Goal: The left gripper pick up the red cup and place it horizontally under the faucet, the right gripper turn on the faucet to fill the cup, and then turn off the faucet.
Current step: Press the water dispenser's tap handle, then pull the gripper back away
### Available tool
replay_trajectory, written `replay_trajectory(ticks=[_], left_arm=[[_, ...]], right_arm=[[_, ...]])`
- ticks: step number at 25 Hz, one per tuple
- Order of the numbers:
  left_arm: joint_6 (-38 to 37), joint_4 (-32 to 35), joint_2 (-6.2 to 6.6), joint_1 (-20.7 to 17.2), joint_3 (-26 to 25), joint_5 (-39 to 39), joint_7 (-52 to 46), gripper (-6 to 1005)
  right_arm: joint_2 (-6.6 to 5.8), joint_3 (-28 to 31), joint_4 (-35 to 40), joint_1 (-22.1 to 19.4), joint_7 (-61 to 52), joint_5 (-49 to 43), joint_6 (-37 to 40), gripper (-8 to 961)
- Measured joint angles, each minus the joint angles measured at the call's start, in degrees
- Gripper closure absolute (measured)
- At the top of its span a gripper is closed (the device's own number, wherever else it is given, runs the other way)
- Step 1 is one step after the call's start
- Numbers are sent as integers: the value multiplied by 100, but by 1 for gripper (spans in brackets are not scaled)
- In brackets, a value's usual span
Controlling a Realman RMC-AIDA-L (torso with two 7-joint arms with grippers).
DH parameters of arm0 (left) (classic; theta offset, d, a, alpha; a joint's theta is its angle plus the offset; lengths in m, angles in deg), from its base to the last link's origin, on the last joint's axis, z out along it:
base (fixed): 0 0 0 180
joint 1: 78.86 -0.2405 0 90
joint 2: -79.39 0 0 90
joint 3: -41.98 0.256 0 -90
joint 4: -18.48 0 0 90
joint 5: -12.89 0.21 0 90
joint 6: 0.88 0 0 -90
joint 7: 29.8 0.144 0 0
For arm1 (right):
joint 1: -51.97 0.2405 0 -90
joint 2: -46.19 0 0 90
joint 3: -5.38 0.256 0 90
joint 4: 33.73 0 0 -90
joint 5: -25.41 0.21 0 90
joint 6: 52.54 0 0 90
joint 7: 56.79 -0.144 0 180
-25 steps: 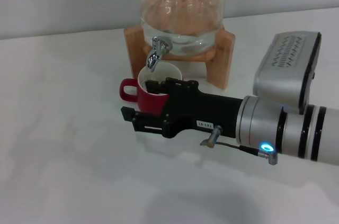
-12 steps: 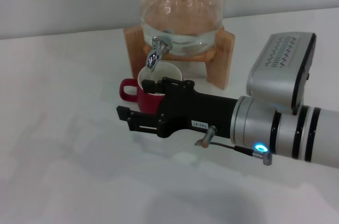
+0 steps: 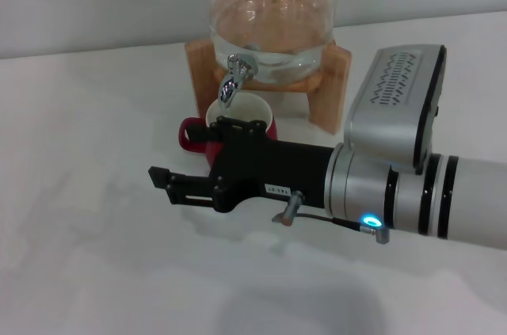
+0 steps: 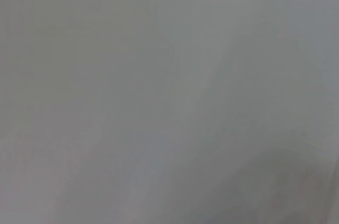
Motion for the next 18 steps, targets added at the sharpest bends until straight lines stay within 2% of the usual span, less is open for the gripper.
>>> replay_trajectory(ticks=[9,18], left_arm=[[43,6,-6,17,39,42,-3,347],[72,10,-9,-12,71,64,-18,347]], right_arm=[[10,-109,2,146,28,11,393,176],[5,-260,2,356,26,11,1145,177]])
